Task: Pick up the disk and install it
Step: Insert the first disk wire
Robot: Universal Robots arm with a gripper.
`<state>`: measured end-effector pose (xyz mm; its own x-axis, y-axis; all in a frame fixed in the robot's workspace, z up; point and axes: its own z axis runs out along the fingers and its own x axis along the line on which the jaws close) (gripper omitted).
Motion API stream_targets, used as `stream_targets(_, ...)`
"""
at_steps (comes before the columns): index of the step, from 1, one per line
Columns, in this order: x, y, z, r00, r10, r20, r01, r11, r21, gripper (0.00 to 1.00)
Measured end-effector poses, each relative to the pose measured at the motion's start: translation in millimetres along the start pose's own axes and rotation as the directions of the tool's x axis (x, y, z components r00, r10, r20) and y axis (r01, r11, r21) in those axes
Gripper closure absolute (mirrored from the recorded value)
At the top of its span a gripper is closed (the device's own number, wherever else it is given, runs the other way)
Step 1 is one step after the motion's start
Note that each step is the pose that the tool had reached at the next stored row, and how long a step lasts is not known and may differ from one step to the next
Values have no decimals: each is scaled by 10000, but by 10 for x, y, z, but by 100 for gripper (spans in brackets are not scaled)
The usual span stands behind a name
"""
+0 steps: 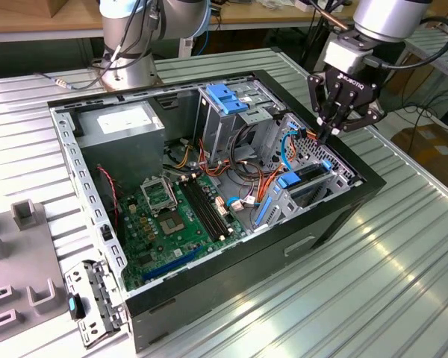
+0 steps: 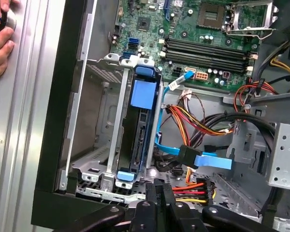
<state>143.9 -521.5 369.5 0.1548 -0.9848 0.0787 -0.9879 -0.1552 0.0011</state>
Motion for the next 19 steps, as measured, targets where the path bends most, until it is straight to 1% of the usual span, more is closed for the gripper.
stream_targets(2, -2, 8, 1, 9998, 194, 3, -194, 9998, -14, 83)
stream_targets(4, -13, 82, 0, 9997, 225, 2, -225, 9997, -18, 83)
stream_targets(5, -15, 98, 0, 9996, 279, 1, -279, 9996, -22, 83)
stream_targets(7, -15, 98, 0, 9988, 490, -1, -490, 9988, -38, 83)
stream_targets(9, -16, 98, 0, 9961, 887, -3, -887, 9960, -71, 83)
stream_targets(12, -15, 98, 3, 9939, 1102, -2, -1102, 9939, -87, 83)
stream_targets(14, 12, 109, 4, 9935, 1141, 4, -1141, 9934, -90, 83)
stream_targets(18, 151, 153, 18, 9933, 1143, 178, -1142, 9934, -83, 83)
stream_targets(19, 164, 157, 19, 9933, 1142, 195, -1141, 9934, -82, 83)
